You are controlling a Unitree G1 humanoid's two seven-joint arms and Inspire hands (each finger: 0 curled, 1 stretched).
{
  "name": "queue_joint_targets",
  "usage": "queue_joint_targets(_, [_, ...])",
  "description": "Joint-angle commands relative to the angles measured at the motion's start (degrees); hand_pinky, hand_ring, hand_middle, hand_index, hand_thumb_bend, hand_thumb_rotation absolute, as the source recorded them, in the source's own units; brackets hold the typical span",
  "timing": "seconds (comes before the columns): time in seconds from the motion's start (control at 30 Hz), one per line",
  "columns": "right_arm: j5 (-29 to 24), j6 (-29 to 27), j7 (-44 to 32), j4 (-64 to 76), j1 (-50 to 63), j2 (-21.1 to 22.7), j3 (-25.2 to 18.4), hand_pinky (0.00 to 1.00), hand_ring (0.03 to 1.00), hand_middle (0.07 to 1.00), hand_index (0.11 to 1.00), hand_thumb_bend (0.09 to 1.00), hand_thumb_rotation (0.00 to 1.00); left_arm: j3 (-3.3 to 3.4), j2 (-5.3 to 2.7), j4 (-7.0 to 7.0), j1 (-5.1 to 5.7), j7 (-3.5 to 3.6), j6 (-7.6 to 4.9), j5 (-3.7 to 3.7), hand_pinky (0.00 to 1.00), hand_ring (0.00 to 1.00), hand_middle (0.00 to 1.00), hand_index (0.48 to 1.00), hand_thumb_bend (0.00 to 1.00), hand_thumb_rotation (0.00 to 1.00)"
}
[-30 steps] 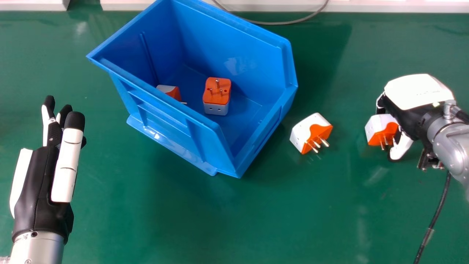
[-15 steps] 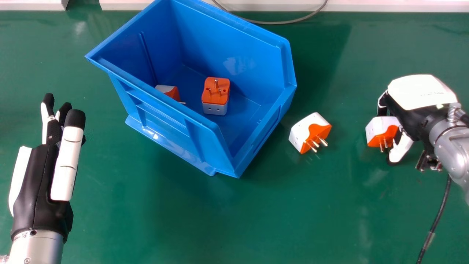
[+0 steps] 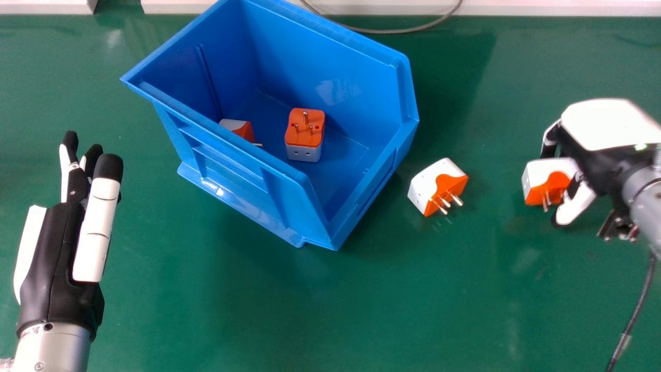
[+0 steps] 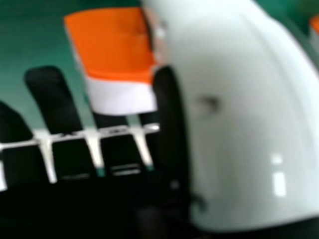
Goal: Pick all objects and put in blue box
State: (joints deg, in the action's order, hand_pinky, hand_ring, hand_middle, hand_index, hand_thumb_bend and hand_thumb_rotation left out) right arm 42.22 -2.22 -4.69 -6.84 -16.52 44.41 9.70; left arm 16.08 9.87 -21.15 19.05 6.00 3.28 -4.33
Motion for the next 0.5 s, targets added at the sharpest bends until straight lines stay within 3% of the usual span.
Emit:
queue_joint_targets(0.0, [-1.42, -1.99, 1.67, 6.04, 0.96, 1.24, -3.50, 0.18, 0.340, 0.456, 0.549, 0.499, 0.00, 0.32, 0.45, -0.81, -0.31, -0.40, -0.30, 0.40, 0.95, 0.99, 1.00, 0.995, 0.78, 0.97])
queue_joint_targets(0.2, [-1.54, -2.27, -0.51, 15.96, 0.66, -1.27, -4.85, 0.18, 0.353, 0.462, 0.542, 0.502, 0.00, 0.09, 0.25, -0.13, -0.76, -0.61, -0.30, 0.49, 0.95, 0.99, 1.00, 0.994, 0.77, 0.97])
queue_joint_targets(0.47, [-2.29, -3.94, -5.09, 19.61, -7.86, -8.62, -0.60, 0.21, 0.356, 0.465, 0.554, 0.500, 0.00, -0.87, -0.06, 0.00, -1.34, -1.22, -0.08, 0.84, 0.94, 0.99, 1.00, 0.990, 0.77, 0.97])
